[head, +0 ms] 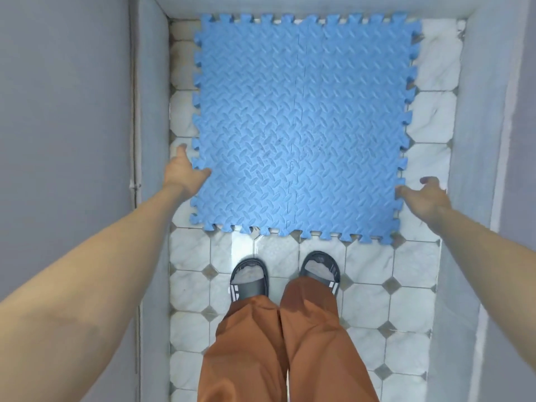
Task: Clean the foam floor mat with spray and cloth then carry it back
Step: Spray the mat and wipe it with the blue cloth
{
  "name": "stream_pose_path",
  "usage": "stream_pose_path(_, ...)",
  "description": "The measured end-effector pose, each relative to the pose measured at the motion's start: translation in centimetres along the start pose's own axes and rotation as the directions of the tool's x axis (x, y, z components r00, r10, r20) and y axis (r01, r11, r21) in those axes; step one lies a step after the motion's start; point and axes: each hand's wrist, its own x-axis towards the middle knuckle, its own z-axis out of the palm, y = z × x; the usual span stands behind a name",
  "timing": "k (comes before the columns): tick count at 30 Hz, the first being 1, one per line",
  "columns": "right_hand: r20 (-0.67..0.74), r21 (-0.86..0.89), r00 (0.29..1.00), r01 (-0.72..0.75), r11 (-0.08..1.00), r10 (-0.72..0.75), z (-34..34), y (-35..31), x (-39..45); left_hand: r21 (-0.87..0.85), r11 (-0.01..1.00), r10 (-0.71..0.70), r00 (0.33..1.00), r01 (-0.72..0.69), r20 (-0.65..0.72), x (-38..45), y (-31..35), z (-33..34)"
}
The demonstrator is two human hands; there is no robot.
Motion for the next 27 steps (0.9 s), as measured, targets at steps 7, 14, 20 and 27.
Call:
stream_pose_path(7,-0.091,0.045,0.956,0.283,0.958,-0.278,-12.1,-10.5,-10.6,0.115,0.941,0.328,0.941,-0.318,-0.083,-8.5,8.3,-10.3)
stream_pose_path(14,-0.545,0.236,0.632,0.747,0.622,-0.551,-32.2,-27.3,-25.7,0.263,0.563,0.721,0.309,-0.783,-0.62,-19.1,27.4,-32.0)
stream_pose_path(20,-0.822,0.052,0.217,0.949,0.311,-0.527,-44.6,-36.4,-35.2,0.385,0.411,0.572,-0.095,-0.826,-0.815,-25.8,38.5,-45.5)
stream_pose_path(27,-0.789,0.122,0.297,0.934,0.336,-0.537,-53.3,-46.9,-38.1,0.567,0.511,0.827,0.189,-0.646,-0.53,-23.0,46.2,-53.8)
